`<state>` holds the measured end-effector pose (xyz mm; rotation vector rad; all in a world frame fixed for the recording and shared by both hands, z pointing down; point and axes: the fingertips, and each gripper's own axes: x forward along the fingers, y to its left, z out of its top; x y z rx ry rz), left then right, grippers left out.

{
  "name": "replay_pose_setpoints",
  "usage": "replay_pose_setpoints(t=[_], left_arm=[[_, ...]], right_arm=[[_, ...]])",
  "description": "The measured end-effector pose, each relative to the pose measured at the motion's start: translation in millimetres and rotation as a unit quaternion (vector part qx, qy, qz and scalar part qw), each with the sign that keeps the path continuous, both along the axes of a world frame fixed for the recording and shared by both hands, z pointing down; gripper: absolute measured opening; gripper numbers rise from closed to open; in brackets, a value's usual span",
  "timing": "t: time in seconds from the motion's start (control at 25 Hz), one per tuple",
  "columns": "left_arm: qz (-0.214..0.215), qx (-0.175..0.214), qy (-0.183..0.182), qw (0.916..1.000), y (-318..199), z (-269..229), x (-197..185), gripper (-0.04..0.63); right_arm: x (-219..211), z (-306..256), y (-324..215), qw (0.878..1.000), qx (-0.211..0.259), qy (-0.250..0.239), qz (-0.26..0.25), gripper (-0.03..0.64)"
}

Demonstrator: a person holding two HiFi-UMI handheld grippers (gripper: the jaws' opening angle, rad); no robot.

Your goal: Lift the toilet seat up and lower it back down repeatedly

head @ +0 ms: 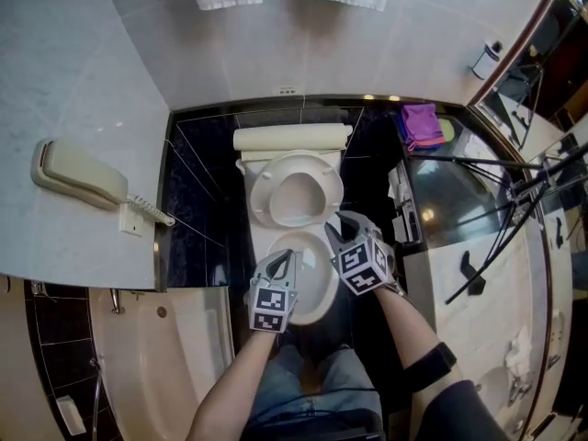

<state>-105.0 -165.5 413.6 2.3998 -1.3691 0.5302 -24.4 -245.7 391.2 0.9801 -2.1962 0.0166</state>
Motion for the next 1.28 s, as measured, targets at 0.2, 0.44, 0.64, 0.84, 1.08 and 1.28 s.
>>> replay_pose_setpoints(t=[0.2,0.44,0.64,0.84,1.08,1.28], left_arm=[[-0.012,-0.01,0.0,0.9999,-40.7,19.7,-9.4,-0.012],[-0.039,-0.019,-0.008,0.999,-94.0,44.0,-1.8,-0.012],[-0.074,-0.027,-0.006,0.9969,-133.6,69.0,9.6,-0.012],[-0.107,-0.046,-0.006,0.9932,-158.5,98.3,11.0,-0.012],[-0.123,-0.06,0.001,0.9906,-171.8,116.3,12.6,-0.012],[-0.123,-0.066,-0.002,0.9902,-171.5,120.6,12.7,-0.012]], right_arm=[[-22.3,21.5,-62.1,0.996,0.019,0.065,-0.057,0.149],[-40.3,46.3,-139.8,0.984,0.044,0.121,-0.122,0.175],[-58.0,71.0,-192.3,0.972,0.06,0.143,-0.177,0.175],[-76.2,93.9,-212.3,0.955,0.065,0.166,-0.239,0.144],[-81.7,109.2,-219.1,0.939,0.068,0.193,-0.276,0.089],[-81.2,108.6,-217.0,0.937,0.067,0.196,-0.281,0.085]])
